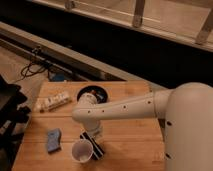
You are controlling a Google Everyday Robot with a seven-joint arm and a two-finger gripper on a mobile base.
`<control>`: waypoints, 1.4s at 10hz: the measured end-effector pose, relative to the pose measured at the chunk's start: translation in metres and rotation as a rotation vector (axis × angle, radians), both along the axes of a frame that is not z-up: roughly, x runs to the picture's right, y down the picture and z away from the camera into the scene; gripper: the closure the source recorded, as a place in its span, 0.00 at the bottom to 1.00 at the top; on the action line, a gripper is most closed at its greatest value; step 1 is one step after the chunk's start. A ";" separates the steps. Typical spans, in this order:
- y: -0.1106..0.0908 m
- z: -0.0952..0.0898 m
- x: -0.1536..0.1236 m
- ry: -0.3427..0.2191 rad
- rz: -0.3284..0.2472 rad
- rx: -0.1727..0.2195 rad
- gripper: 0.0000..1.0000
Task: Push the eraser across the table
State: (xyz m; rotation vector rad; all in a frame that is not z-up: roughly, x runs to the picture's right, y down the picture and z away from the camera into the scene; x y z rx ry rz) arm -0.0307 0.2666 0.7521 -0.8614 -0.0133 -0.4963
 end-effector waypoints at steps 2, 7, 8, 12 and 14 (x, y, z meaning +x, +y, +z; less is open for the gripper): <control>-0.009 -0.003 0.007 0.019 -0.011 0.022 0.99; 0.011 0.001 0.039 0.060 0.060 -0.032 0.99; 0.017 -0.002 0.043 0.072 0.070 -0.048 0.99; 0.046 -0.019 0.052 0.119 0.088 -0.146 0.99; 0.058 -0.021 0.039 0.088 0.081 -0.194 0.99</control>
